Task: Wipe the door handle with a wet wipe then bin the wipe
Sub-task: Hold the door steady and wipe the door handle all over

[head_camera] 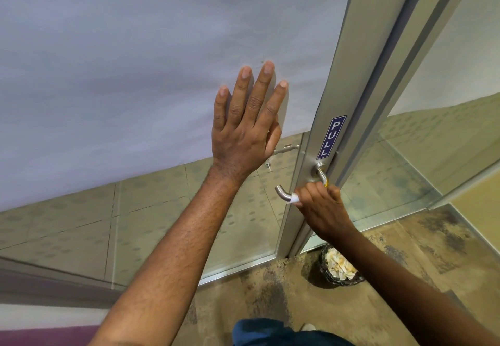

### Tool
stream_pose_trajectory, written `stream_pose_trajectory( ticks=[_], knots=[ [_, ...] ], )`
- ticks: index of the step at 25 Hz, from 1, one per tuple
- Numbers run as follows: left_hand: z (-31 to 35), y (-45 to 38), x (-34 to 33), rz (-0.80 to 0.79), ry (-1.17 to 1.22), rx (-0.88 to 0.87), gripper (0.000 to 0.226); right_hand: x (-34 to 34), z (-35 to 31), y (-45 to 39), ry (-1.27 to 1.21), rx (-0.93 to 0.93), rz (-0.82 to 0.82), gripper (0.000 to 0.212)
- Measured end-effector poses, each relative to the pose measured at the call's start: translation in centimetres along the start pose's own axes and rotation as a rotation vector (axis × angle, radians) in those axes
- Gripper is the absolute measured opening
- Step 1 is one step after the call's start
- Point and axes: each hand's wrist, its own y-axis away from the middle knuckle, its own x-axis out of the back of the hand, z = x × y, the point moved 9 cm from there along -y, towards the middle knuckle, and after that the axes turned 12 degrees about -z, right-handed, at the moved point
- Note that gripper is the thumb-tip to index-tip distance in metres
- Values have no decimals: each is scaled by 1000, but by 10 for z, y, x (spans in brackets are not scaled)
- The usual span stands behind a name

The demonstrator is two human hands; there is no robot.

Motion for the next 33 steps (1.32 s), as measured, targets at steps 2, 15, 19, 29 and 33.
stream_pose_trajectory(
  ticks=[2,15,19,29,33],
  knots=[
    [0,0,-1,-9,-5,-2,62,-5,2,-13,-39,-78,-102,36],
    [-1,0,-6,1,-10,-3,66,-1,-30,-15,-58,-186,-94,28],
    [0,2,-4,9,-3,-10,65,0,9,6,-110,-43,-94,35],
    [-1,1,-4,8,-1,-1,66,-5,7,-3,-28,-71,-165,8],
    [-2,1,-6,3,-5,9,68,-5,9,-20,-6,5,-289,38]
  ],
)
